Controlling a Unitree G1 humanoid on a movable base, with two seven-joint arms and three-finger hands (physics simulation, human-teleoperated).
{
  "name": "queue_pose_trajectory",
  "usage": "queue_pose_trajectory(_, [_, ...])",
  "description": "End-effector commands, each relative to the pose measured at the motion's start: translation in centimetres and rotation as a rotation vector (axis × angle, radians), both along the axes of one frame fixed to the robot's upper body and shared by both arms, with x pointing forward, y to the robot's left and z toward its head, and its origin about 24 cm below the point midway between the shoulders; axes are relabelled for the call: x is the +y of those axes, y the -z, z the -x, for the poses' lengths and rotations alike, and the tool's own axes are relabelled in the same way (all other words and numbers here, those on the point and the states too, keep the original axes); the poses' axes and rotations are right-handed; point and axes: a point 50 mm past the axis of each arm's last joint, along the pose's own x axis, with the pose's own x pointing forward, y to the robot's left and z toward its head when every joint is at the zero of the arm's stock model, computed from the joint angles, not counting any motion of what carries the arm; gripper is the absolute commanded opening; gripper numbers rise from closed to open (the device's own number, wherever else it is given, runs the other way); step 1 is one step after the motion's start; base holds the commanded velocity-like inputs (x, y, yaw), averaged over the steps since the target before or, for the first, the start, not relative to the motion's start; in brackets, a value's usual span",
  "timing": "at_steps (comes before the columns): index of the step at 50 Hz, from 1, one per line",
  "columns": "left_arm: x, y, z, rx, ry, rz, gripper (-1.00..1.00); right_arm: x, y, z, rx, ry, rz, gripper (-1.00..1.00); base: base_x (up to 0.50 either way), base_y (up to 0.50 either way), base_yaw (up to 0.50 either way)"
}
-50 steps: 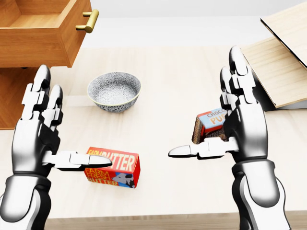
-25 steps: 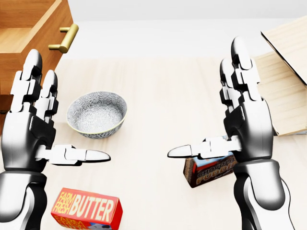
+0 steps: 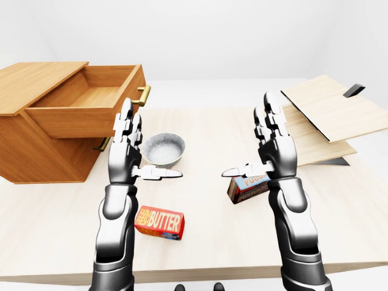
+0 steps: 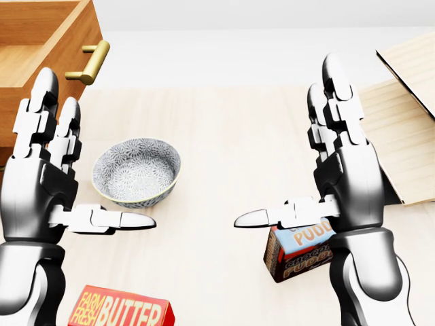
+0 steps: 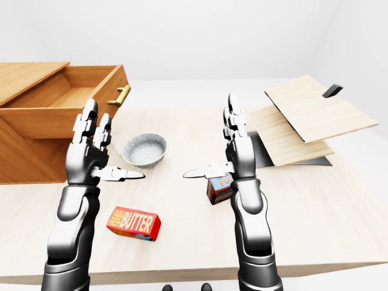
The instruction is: Close the top drawer of the cabinet.
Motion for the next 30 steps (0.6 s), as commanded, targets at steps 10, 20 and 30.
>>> queue_pose_trajectory(10, [1.1,0.3,-2.4,0.042,-0.15,-0.166,1.0,0.0,0.0,0.0,-0.002,0.003,0.008,1.0,0.0,0.0,0.0])
queue_pose_trajectory(20, [2.2,1.8,-7.0,0.173,-0.324,-0.427,1.0,0.0,-0.2,-0.1,-0.006,0.004,0.007,1.0,0.0,0.0,0.0])
queue_pose_trajectory(30, [3.7,3.1,-9.5,0.287,-0.407,-0.495,1.0,-0.1,0.2,0.0,0.006,0.005,0.009,1.0,0.0,0.0,0.0])
